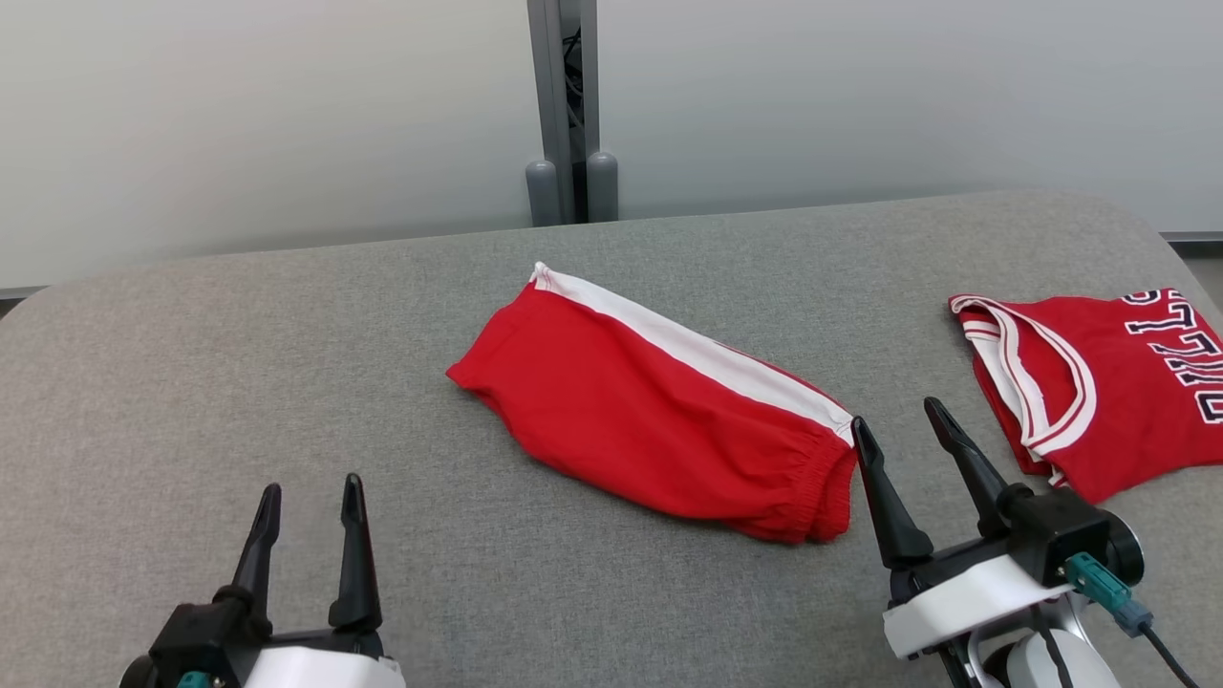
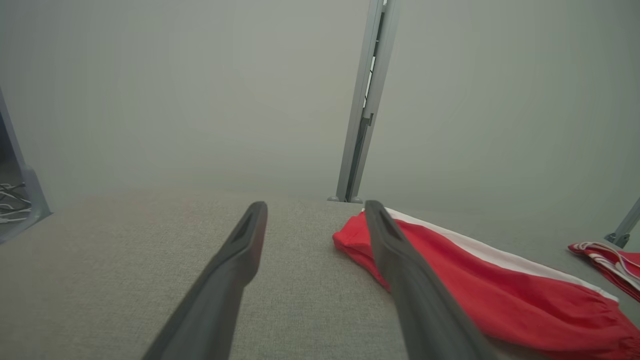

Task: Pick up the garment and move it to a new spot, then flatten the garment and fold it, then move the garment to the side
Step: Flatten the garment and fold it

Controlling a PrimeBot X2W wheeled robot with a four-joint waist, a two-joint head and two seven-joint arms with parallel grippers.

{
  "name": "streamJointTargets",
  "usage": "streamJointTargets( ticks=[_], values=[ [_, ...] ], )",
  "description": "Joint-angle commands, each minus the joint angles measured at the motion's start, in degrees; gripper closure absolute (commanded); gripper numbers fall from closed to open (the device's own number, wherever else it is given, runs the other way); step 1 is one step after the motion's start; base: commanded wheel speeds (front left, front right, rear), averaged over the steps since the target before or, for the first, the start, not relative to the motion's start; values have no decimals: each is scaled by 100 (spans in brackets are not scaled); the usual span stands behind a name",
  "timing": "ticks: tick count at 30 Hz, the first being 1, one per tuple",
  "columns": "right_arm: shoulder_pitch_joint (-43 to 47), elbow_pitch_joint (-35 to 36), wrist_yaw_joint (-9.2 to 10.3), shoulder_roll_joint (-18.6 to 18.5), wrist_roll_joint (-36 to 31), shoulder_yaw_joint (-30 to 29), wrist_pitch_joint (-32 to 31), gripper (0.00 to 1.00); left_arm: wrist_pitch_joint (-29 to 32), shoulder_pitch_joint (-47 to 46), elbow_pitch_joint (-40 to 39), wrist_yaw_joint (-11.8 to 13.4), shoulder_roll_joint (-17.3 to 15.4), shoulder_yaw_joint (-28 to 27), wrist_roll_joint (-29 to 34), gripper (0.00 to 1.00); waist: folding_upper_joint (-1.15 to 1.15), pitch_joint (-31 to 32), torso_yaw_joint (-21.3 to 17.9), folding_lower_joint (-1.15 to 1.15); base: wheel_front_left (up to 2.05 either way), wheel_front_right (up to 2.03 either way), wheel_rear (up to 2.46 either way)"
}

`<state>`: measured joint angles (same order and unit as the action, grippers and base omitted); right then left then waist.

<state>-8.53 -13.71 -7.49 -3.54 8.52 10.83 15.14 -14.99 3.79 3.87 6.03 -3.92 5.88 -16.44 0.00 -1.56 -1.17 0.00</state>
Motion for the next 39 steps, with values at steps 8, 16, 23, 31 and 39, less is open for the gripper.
streamJointTargets(
  ticks=[8,16,23,31,39],
  values=[
    [82,-94,-1,41,21,-22,9,0,-13,149,77,-313,89,-217,162,0,0,-1,90,0,0,0,0],
    [37,-507,-1,50,302,22,-12,0,-13,-11,102,-322,91,-97,185,0,0,-121,177,0,0,0,0],
    [-88,-1058,-1,45,1157,-18,-123,0,-13,-98,21,-264,90,-4,227,0,0,-225,359,0,0,0,0],
    [-410,-1966,-1,46,2071,4,-199,0,-13,-163,41,-314,90,30,286,0,0,-349,597,0,0,0,0],
    [-710,-2791,-1,43,2797,49,-235,0,-13,-186,0,-292,90,63,315,0,0,-427,808,0,0,0,0]
  ],
)
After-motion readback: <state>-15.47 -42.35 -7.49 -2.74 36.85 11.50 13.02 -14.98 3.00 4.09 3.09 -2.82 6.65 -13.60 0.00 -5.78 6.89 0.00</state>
